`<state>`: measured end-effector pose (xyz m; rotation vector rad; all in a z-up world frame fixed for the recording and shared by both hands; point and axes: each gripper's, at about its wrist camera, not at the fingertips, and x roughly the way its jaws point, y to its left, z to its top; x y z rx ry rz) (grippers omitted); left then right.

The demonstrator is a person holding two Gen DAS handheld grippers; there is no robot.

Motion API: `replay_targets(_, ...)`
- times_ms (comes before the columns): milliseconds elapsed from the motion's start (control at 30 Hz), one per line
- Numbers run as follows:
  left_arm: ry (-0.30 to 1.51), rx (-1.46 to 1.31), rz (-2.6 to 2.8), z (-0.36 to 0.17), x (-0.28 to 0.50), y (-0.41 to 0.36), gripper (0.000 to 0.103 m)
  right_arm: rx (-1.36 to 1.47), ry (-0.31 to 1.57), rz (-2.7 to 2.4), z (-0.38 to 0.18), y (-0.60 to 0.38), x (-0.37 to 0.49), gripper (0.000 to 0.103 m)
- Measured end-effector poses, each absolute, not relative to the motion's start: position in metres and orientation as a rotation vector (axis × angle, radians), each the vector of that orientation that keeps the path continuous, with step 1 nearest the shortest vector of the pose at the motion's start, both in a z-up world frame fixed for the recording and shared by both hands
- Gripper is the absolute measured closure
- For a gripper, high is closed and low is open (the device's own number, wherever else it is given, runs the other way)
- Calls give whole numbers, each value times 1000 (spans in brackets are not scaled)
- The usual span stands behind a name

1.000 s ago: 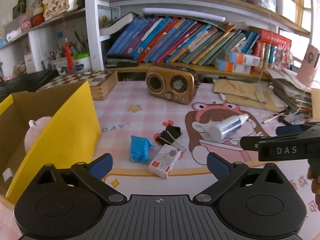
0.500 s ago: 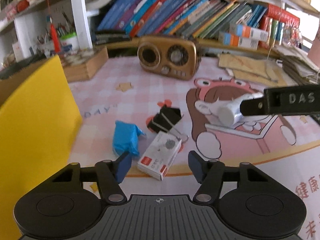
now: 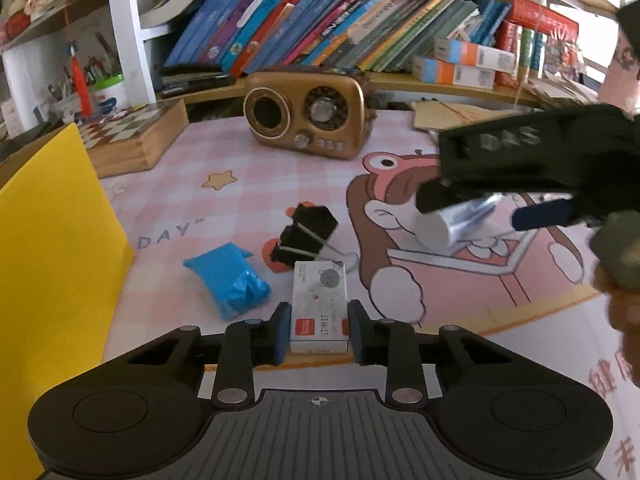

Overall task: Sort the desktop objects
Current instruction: 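Close the right tool on the white spray bottle while the left tool grasps the white card box, then lift and carry the spray bottle and card box toward the yellow box with both tools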

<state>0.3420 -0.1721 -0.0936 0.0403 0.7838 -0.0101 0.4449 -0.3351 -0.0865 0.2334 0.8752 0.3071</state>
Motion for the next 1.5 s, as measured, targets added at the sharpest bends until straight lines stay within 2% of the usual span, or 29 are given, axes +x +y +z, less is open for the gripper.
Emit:
replay_targets(300, 774, -27, -27, -80, 314, -166, 74, 337, 885, 216, -95, -332, 463, 14)
replay_targets(367, 770, -46, -23, -77, 311, -164, 74, 298, 879, 205, -96, -328, 465, 21)
replay_targets(433, 763, -65, -25, -73, 307, -163, 74, 231, 880, 200, -95, -323, 466, 38)
replay_targets(567, 748, -100, -39, -65, 299, -161, 74, 126, 888, 266, -95, -324, 464, 50)
replay_targets(633, 744, -116, -42, -62, 295, -160, 74, 93, 902, 307, -94, -329, 458, 69)
replay_targets(667, 742, -122, -43, -60, 293, -159, 74, 68, 908, 319, -94, -332, 454, 72)
replay_targets(867, 735, -134, -48, -56, 284, -159, 74, -95, 864, 368, -96, -343, 421, 73)
replay_targets(1500, 645, -187, -103, -20, 245, -163, 74, 159, 804, 431, -41, -381, 341, 73)
